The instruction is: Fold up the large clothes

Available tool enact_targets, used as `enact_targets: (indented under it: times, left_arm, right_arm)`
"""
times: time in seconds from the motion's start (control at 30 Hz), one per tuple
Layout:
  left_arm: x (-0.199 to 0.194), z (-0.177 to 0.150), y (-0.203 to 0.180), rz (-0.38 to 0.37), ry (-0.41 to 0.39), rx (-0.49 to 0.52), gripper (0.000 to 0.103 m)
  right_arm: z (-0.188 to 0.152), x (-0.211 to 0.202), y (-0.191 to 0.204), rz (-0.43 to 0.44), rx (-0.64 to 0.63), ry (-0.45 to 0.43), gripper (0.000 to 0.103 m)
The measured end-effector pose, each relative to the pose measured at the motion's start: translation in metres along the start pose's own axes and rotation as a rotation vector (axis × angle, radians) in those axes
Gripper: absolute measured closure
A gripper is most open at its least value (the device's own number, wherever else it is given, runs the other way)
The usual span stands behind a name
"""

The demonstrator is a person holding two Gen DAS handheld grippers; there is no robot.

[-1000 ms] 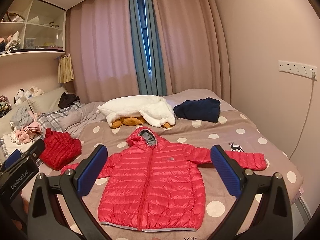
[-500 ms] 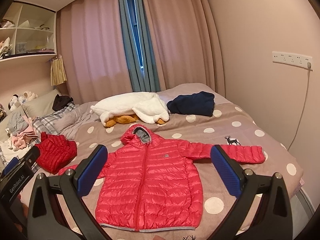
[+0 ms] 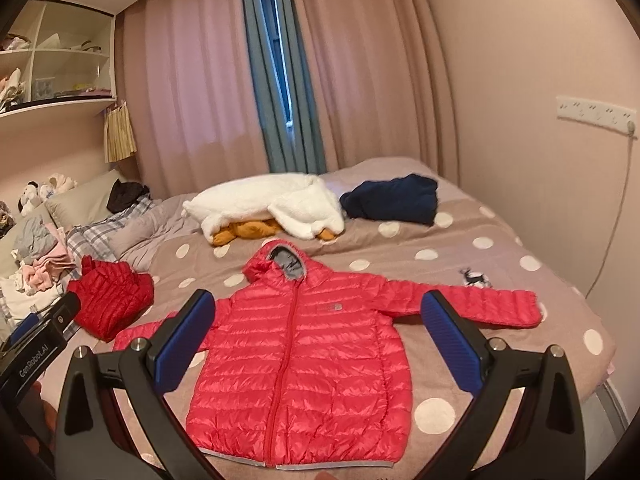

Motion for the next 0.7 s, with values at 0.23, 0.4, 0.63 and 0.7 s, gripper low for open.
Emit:
enact_targets:
  times: [0.23, 0.4, 0.63, 0.7]
  left_arm:
    - [0.057, -0.011, 0.046, 0.045, 0.070, -0.120, 0.000]
    - [0.105, -0.023, 0.077, 0.002, 0.089, -0.163, 0.000]
    - [0.189, -0.051, 0.165, -0.054, 0.169, -0.409, 0.000]
    - [0.211, -0.066, 0.197, -0.020, 0.204, -0.498, 0.000]
  right_arm:
    - [-0.007, 0.057, -0.016, -0.011, 0.030, 0.106, 0.000]
    - [-0.015, 0.108, -0.041, -0.050, 0.074, 0.144, 0.000]
    - [-0.029, 0.215, -0.145, -0.094, 0.350, 0.305, 0.000]
    - [-0.041, 0.239, -0.187, -0.148, 0.446, 0.352, 0.002]
Point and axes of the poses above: each gripper's, at about its wrist camera, not at the fingertips, and x roughly the way its jaws point, y to its left, z to its top, the point moved 1 cm from there along x, roughly the way its jaws point, and after that the axes turned 14 degrees about -z, right-handed, at the moved point
